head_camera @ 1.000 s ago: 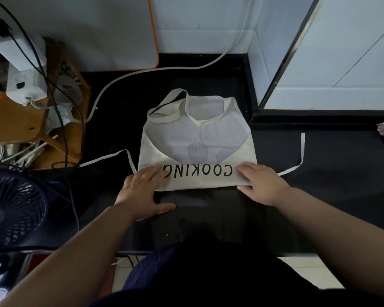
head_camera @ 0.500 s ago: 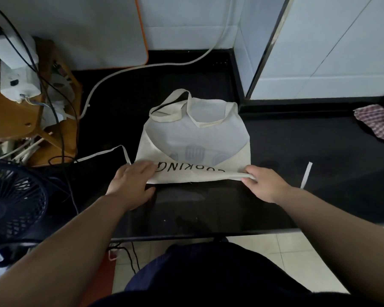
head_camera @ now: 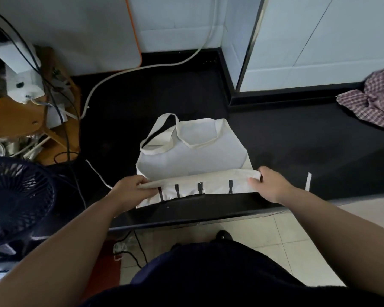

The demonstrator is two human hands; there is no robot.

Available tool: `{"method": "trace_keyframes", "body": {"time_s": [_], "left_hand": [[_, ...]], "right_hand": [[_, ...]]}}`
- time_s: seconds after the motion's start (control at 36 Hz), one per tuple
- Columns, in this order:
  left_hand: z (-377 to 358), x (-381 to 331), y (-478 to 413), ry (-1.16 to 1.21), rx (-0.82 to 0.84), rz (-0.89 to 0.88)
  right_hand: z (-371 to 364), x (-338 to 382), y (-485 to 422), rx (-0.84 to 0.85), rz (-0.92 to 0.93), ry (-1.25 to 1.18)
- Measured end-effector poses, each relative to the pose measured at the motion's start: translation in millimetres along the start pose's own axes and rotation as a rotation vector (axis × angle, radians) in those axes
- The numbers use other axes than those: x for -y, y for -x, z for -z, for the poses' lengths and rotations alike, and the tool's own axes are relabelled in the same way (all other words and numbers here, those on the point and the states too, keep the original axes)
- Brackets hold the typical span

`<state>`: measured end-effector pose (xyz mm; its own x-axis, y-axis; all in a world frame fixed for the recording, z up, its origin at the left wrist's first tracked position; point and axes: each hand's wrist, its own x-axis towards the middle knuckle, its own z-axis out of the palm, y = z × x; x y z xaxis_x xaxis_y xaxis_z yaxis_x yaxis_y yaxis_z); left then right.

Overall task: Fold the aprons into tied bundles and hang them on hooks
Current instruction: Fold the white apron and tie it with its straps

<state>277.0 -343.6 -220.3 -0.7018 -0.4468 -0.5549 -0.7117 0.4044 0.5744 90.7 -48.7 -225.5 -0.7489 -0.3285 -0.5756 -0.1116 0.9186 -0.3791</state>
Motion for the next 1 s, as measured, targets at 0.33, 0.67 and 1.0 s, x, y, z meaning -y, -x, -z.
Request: {"method": "trace_keyframes", "body": {"time_s": [0.33,0.67,1.0], "left_hand": [[-19,24,7,-0.147,-0.296,0.159],[-35,34,19,-0.797,-0.024,-0.297],[0,17,-4,-0.165,0.138,-0.083]], "right_hand": [[-26,15,8,-0.143,-0.071,0.173],[-35,17,16,0.084,0.361,0.573],[-3,13,7,0.028,0.179,0.086]]}}
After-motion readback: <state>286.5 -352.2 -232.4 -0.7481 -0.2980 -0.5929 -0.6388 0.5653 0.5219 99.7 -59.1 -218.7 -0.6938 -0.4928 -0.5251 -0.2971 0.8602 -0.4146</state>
